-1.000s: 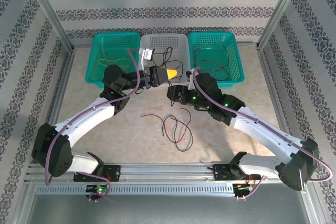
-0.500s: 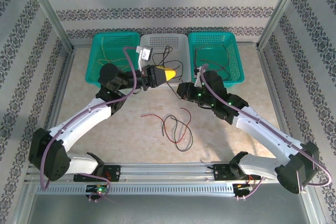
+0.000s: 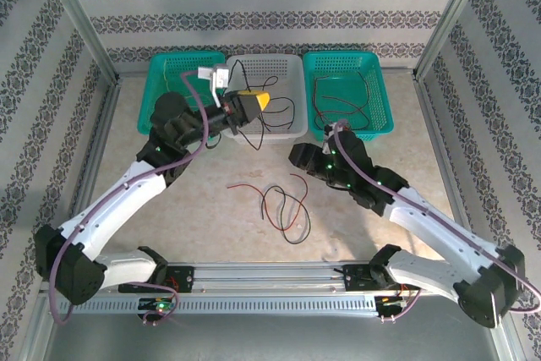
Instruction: Untangle the cables
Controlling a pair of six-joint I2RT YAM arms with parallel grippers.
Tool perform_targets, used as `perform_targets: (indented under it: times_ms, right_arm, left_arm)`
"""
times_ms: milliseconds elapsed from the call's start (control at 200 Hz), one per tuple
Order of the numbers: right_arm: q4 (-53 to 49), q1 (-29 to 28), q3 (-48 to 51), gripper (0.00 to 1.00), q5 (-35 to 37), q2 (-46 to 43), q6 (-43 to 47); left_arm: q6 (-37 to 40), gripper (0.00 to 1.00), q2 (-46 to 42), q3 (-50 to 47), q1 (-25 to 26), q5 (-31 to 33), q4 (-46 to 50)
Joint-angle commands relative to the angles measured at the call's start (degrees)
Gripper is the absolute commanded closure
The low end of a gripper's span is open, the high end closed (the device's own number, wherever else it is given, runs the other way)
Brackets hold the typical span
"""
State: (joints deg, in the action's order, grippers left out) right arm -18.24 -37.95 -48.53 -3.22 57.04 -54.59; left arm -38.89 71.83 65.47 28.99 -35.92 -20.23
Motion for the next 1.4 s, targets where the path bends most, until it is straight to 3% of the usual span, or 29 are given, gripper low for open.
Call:
perform_targets:
  times_ms: [0,315,495,595,655,745,794,944,1144,1274,1399]
  right_arm:
    - [-12.7,0.6,-2.1,0.44,8.4,-4.7,4.4]
    - [-22.7,-2.2,1.3,0.44,13.4,-15.2,3.3]
    - [-25.0,-4.7,1.1,0.45,15.7,-16.4,3.0]
    - [-25.2,-5.1,0.1,0.45,15.9,-15.6,3.5]
    - [-25.4,-5.1,-0.8,0.45,15.9,-14.8,3.8]
    - [-25.9,-5.3,-2.4,0.46,15.9,-13.4,4.6]
    - [-26.2,-5.6,-3.3,0.46,16.0,-12.7,5.1]
    - [-26.3,-6.3,-4.4,0.46,16.4,-11.1,5.5]
    - [-25.6,-7.4,-5.5,0.46,17.0,-8.2,5.9]
    - [-25.4,-7.9,-7.1,0.46,17.1,-6.1,6.7]
    - [-25.1,-8.6,-7.8,0.46,17.6,-4.5,7.4]
  left_arm:
    - [9.4,1.00,4.6,8.0,-1.1,8.1,18.9]
    - [15.8,1.00,21.8,25.8,-3.2,16.7,26.1]
    - [18.1,1.00,30.6,35.8,-4.7,19.7,29.7]
    - [19.1,0.95,35.0,39.3,-5.9,20.6,30.0]
    - [18.6,0.82,37.3,40.4,-6.7,19.9,29.1]
    - [16.8,0.48,39.4,40.6,-7.9,18.7,27.8]
    - [16.1,0.38,39.7,39.5,-8.2,18.0,26.1]
    - [14.9,0.25,36.5,32.8,-8.2,15.8,18.9]
    - [14.0,0.23,29.7,26.0,-8.1,13.7,17.6]
    - [14.8,0.24,26.8,24.9,-8.2,13.9,25.1]
    - [13.4,0.24,19.7,15.7,-8.1,11.5,22.6]
